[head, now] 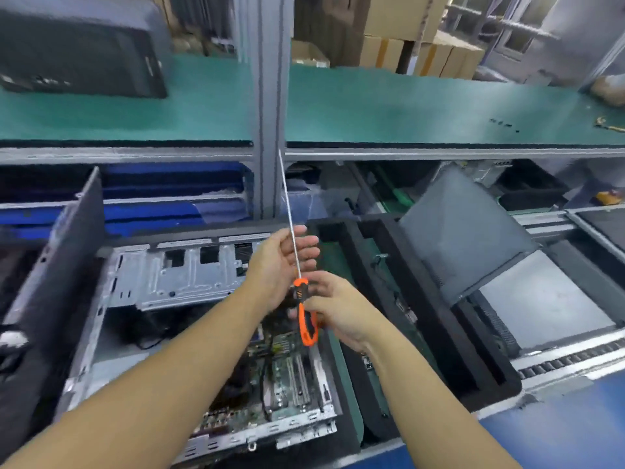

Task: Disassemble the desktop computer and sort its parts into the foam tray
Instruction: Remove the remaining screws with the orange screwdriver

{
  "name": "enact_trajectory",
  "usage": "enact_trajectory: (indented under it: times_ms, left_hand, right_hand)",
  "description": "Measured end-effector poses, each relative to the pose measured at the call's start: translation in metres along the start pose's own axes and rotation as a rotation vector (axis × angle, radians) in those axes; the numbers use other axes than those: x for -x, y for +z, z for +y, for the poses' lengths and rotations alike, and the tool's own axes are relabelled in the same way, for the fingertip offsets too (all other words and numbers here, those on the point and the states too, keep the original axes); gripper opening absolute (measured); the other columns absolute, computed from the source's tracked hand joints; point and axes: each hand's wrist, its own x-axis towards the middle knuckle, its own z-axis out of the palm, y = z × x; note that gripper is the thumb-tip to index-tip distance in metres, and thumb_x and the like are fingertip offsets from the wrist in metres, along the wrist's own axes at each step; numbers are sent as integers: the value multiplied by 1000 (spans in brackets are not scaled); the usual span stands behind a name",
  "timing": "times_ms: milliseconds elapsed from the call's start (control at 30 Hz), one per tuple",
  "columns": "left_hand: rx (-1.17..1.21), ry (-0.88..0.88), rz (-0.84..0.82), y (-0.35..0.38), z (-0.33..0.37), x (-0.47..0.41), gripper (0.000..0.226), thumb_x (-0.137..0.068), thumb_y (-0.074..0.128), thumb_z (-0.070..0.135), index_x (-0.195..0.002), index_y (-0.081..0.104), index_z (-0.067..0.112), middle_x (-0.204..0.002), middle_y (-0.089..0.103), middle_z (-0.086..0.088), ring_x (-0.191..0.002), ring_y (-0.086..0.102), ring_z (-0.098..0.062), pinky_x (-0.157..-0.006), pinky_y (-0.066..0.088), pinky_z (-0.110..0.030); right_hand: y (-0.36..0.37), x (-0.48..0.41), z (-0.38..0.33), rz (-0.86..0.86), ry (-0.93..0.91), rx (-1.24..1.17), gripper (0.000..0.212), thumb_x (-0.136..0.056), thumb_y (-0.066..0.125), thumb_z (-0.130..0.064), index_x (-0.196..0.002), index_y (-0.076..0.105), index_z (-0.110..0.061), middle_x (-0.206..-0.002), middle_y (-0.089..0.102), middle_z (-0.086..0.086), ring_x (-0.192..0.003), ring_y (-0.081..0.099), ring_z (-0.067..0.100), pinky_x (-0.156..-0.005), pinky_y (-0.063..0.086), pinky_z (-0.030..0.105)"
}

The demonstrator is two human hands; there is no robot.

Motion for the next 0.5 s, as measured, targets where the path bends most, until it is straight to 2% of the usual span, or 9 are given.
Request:
enact_trajectory:
  times_ms: [100, 267, 400, 500]
  left_hand:
    - [-91, 104, 34, -48, 35, 37, 24, -101, 44, 15, -109, 64, 4, -81, 73, -10, -65, 67, -20, -58, 55, -30]
    - [-225, 107, 2, -151, 87, 111, 20, -98, 51, 14, -101, 70, 8, -83, 73, -7, -73, 67, -17, -59, 55, -26]
    - [-172, 138, -29, -235, 118, 182, 12, -83, 68, 18, -89, 78, 15, -73, 67, -3, -67, 62, -14, -60, 52, -22]
    - [-137, 120, -143, -293, 133, 236, 21, -75, 81, 31, -88, 73, 17, -72, 58, -2, -61, 55, -13, -54, 48, -24]
  right_hand:
    - [62, -7, 0, -180, 33, 69, 28, -90, 54, 7, -116, 51, -5, -88, 70, 8, -91, 71, 39, -68, 58, 40]
    - [173, -12, 18, -461, 51, 255, 28, -88, 58, 7, -113, 53, -4, -106, 65, 22, -93, 67, 29, -74, 57, 36]
    - [255, -10, 40, -839, 32, 384, 27, -87, 62, 4, -105, 59, -15, -109, 69, 19, -102, 66, 30, -88, 52, 48]
    - [313, -4, 54, -1108, 4, 477, 26, -89, 62, 2, -108, 59, -16, -112, 69, 19, -108, 63, 30, -92, 49, 39]
